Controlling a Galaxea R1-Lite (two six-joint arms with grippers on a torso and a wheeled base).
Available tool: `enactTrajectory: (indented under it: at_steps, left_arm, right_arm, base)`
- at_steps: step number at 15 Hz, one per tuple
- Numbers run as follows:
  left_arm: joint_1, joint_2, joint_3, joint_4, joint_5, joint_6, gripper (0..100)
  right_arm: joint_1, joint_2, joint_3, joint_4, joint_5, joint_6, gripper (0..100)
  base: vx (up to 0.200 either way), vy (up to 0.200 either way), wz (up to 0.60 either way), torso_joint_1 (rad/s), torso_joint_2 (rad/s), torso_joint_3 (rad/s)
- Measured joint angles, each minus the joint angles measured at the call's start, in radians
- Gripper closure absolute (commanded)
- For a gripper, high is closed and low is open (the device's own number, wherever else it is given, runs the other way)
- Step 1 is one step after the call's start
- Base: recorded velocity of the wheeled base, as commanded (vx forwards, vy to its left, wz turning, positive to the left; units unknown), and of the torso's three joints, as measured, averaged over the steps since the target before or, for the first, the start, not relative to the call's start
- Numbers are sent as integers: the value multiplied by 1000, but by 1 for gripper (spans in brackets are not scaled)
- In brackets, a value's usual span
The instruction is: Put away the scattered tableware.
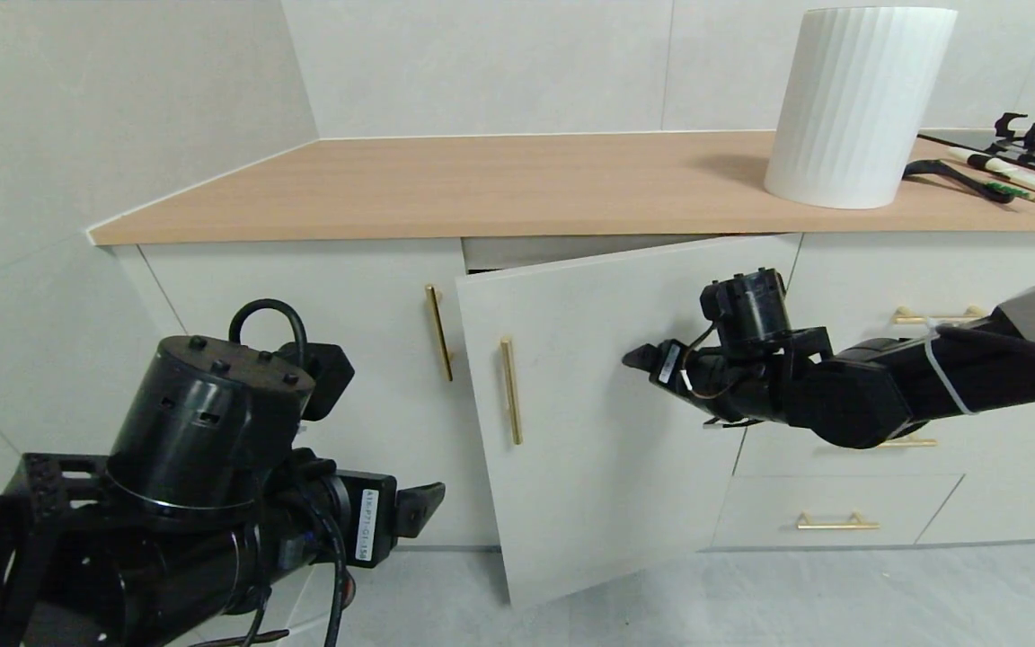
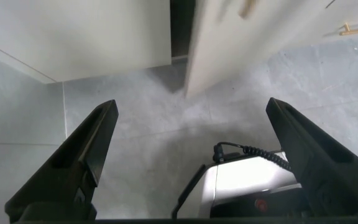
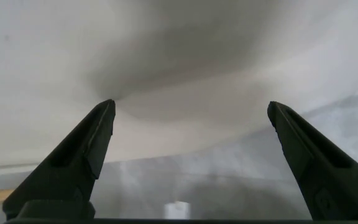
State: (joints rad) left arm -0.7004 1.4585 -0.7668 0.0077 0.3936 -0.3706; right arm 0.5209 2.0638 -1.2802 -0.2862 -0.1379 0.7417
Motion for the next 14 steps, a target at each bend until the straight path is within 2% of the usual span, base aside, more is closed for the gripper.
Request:
enactTrajectory:
  at_steps: [5, 14]
  left_arm:
    - [0, -1, 0, 0, 0, 0, 0]
    - [1, -1, 0, 0, 0, 0, 0]
  right_arm:
    - [-34, 29, -79, 1, -33, 83, 0]
    - [-56, 137, -198, 2, -204, 89, 0]
  base:
    - [0, 0, 0, 0, 0, 0]
    - [0, 0, 0, 0, 0, 0]
